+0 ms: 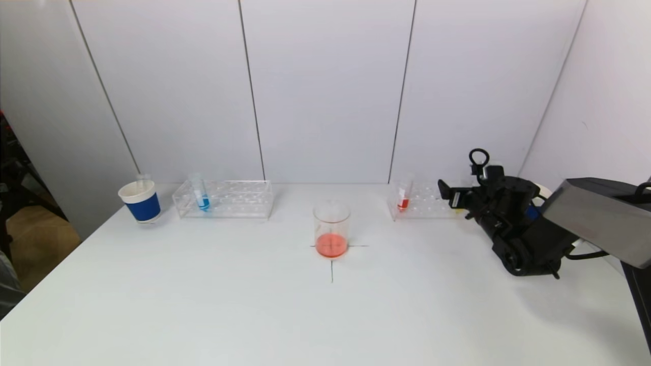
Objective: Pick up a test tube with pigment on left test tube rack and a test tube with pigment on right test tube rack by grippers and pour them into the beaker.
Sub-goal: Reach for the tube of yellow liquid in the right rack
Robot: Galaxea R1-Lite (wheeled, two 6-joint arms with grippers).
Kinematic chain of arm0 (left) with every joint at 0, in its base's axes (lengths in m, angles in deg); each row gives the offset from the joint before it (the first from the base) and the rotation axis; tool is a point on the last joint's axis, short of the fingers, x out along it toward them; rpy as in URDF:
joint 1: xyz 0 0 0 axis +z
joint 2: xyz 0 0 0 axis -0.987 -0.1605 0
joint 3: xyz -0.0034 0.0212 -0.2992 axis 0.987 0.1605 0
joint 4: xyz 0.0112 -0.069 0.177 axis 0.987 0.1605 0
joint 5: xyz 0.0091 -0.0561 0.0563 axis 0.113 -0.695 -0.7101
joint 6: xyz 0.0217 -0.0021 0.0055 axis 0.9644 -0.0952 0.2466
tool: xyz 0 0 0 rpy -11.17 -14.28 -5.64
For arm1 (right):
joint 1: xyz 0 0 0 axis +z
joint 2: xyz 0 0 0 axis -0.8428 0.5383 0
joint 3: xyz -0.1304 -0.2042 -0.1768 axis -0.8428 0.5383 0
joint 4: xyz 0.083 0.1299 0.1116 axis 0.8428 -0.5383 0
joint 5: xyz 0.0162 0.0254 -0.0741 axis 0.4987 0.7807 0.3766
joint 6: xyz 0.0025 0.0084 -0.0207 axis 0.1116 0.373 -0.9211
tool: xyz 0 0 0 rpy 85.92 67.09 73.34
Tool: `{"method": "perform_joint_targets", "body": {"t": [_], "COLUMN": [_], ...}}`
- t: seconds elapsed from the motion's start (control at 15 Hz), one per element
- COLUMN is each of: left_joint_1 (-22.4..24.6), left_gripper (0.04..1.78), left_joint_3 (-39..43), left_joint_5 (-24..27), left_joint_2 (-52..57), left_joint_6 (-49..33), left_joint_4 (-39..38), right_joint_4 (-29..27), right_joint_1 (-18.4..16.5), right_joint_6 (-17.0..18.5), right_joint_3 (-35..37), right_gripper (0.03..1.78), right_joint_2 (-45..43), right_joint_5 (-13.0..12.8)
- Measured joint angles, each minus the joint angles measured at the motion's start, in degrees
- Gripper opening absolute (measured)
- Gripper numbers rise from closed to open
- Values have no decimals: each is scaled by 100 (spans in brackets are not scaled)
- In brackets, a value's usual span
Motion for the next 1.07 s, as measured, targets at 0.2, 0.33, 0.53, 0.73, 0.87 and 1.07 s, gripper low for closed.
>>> {"method": "perform_joint_targets", "body": {"t": [0.2,0.33,0.53,0.73,0.87,1.07], "left_joint_1": [0,0,0,0,0,0], "left_gripper": [176,176,176,176,176,176], "left_joint_3": [0,0,0,0,0,0], "left_joint_5": [0,1,0,0,0,0], "left_joint_2": [0,0,0,0,0,0], "left_joint_6": [0,2,0,0,0,0], "left_joint_4": [0,0,0,-2,-2,0], "right_joint_4": [-6,-4,-17,-17,-23,-28], "right_joint_1": [-6,-9,-11,-9,-11,-9], "right_joint_6": [-2,0,-2,-2,-2,-2], "right_joint_3": [-30,-39,-39,-41,-41,-41], "right_gripper": [177,177,158,116,77,51], "right_joint_2": [26,37,41,41,41,41], "right_joint_5": [-4,-4,-1,-4,-4,-1]}}
